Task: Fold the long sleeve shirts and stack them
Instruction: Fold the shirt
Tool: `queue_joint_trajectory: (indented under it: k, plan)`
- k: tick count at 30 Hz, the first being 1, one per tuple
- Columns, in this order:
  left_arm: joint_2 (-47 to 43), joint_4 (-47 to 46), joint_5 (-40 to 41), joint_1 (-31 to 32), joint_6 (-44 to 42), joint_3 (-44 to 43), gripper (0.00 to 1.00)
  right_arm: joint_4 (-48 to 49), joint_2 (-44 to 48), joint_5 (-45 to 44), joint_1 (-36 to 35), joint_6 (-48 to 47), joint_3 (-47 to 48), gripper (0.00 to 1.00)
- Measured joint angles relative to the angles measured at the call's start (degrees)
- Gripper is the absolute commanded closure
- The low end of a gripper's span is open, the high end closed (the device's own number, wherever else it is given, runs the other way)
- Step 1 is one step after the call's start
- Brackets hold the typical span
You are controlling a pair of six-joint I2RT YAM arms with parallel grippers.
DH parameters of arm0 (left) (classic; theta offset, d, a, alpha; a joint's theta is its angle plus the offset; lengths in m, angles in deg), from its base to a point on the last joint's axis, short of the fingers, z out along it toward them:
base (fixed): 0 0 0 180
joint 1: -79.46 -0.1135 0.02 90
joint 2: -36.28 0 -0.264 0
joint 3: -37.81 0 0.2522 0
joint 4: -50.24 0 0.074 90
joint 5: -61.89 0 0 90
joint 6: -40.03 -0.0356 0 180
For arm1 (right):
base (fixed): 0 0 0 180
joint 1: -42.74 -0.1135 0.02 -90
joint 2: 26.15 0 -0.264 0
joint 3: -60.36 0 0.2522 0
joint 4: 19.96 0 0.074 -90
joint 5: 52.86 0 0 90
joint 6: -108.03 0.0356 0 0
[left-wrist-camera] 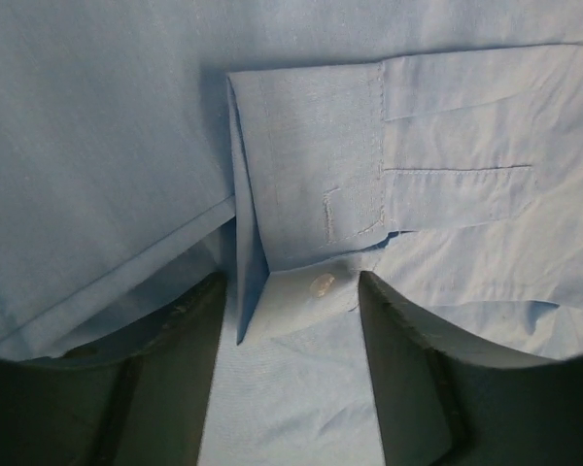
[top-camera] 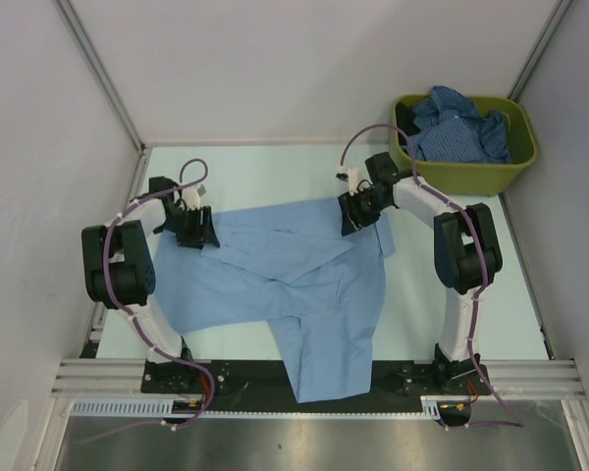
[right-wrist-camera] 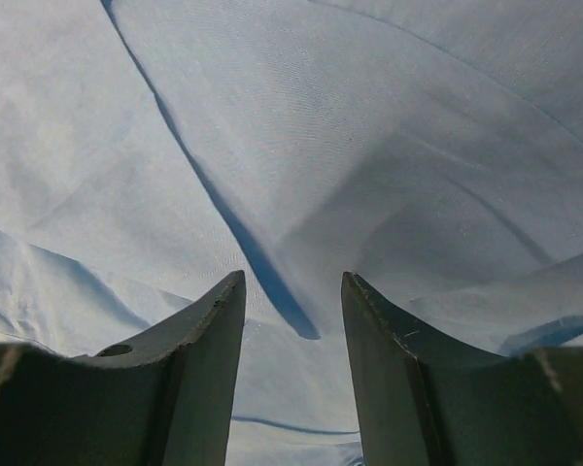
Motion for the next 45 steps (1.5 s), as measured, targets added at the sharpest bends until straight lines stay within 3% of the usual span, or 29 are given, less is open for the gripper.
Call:
queue_joint_trajectory:
  k: [3, 4, 6, 7, 15, 18, 21, 24, 27, 38, 45]
  plan:
    - [0.3, 0.0, -0.3, 0.3, -0.7, 0.0, 0.60, 0.0, -0.3, 0.0, 0.0, 0.0, 0.0, 0.51]
    - [0.2, -0.2, -0.7, 0.3, -0.9, 0.0, 0.72, 0.1, -0.3, 0.0, 0.1, 0.0, 0.0, 0.51]
    - [0.2, -0.3, -1.5, 0.5, -1.3, 0.0, 0.85, 0.3, -0.3, 0.0, 0.1, 0.0, 0.0, 0.50]
    - [0.2, -0.3, -1.7, 0.5, -1.0, 0.0, 0.97, 0.2, -0.3, 0.0, 0.2, 0.0, 0.0, 0.50]
    - [-4.8, -0.4, -1.5, -2.1, -0.9, 0.2, 1.00, 0.3, -0.3, -0.5, 1.0, 0.0, 0.0, 0.50]
    - [-5.3, -0.6, -0.6, -4.9, -0.9, 0.0, 0.92, 0.3, -0.3, -0.7, 1.3, 0.0, 0.0, 0.50]
    - [-4.8, -0.9, -0.2, -6.0, -0.6, 0.3, 0.68, 0.3, -0.3, -0.7, 1.4, 0.0, 0.0, 0.50]
    - [-4.2, -1.2, 0.1, -5.8, -0.1, 1.0, 0.50, 0.2, -0.3, -0.7, 1.4, 0.0, 0.0, 0.50]
    - [-4.2, -1.0, 0.7, -6.2, 0.1, 1.6, 0.43, -0.1, -0.1, -0.8, 1.4, 0.0, 0.0, 0.50]
    - [-9.9, 2.0, 7.5, -10.6, -13.5, 1.4, 0.35, 0.8, 4.7, -7.4, -1.6, -3.2, -2.6, 0.53]
    - [2.6, 5.6, 5.3, -10.8, -23.6, -19.7, 0.35, 1.8, 1.6, -10.4, -0.5, -4.8, -1.6, 0.52]
